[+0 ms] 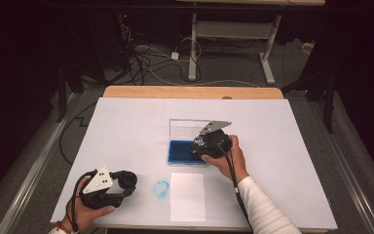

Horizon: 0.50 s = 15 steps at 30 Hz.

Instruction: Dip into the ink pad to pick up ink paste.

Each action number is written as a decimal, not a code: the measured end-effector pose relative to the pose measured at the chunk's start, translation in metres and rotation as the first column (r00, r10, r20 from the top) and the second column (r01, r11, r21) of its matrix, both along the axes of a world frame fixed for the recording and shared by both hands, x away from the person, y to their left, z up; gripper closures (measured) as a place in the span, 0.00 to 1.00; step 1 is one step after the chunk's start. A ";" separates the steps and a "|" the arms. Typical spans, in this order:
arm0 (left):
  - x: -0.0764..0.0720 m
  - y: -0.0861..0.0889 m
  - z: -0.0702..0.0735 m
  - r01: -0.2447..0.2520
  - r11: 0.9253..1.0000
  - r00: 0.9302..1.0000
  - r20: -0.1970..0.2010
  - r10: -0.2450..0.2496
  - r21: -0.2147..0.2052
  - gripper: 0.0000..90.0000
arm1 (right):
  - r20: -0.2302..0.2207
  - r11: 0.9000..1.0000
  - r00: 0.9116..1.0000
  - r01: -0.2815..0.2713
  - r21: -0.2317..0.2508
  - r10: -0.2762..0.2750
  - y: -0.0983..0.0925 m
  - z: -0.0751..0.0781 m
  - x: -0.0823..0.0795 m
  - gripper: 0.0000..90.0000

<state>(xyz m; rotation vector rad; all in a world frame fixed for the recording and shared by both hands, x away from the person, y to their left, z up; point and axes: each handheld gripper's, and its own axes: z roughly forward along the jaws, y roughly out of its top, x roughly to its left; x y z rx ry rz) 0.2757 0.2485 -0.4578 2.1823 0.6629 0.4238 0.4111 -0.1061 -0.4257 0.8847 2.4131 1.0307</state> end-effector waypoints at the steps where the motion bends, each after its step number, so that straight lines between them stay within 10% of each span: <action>1: 0.000 0.000 0.000 0.001 1.000 1.000 -0.001 -0.001 0.000 0.41 | -0.002 1.000 1.000 0.001 -0.003 -0.001 0.000 -0.001 0.000 0.63; 15: 0.001 0.000 0.000 0.000 1.000 1.000 -0.005 0.000 -0.003 0.41 | -0.026 1.000 1.000 0.005 0.016 -0.005 -0.001 -0.004 0.001 0.63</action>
